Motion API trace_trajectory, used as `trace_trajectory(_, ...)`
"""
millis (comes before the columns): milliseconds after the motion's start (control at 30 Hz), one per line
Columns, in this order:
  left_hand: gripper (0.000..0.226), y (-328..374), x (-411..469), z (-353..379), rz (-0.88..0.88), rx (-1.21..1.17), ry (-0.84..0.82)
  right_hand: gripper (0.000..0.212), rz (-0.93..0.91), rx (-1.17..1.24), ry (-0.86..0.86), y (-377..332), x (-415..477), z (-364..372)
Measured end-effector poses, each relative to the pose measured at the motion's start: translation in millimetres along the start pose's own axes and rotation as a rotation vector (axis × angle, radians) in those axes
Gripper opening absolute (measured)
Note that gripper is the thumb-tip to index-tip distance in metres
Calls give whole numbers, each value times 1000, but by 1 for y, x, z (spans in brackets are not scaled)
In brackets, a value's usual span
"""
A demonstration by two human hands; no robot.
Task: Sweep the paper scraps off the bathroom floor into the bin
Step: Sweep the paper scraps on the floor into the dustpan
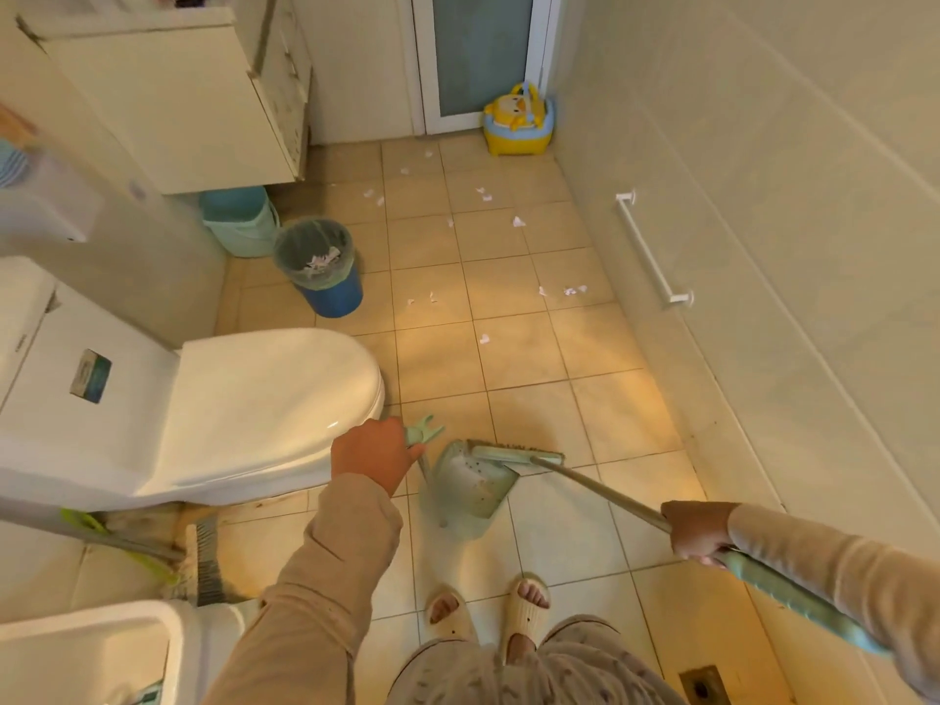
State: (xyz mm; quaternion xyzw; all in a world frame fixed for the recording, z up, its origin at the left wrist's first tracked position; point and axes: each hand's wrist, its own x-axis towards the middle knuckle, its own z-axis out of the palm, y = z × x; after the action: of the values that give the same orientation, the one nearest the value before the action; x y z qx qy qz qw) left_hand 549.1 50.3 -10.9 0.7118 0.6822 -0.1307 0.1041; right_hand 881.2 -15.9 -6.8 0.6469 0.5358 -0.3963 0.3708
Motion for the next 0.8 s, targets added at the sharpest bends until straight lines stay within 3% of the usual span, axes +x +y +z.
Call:
trace_trajectory(33,45,-1,-2,0,-4,-5,0,7,-12,-1,-3,0,5,-1)
trace_trajectory(200,43,-1,-7,5,-1,-52,-1,17,135,123,59,-23,15,-17)
trace_trajectory(300,43,1,-6,4,-1,-67,4,23,122,103,46,-34,21,-11)
trace_trajectory(333,43,1,-7,3,-15,-76,0,11,79,43,44,-40,23,-4)
trace_trajectory(367,43,-6,2,3,-21,-91,-6,17,69,11,58,-51,34,4)
trace_trajectory(433,44,-11,14,0,-22,-92,-22,48,103,71,21,-63,47,25)
trace_trajectory(467,44,-10,16,-2,-20,-88,-27,52,101,75,15,-65,46,33)
trace_trajectory(600,44,-6,18,-3,-14,-105,-20,37,70,147,-66,-59,29,50)
trace_trajectory(800,45,4,46,-17,17,-126,2,19,57,697,-223,-15,17,29)
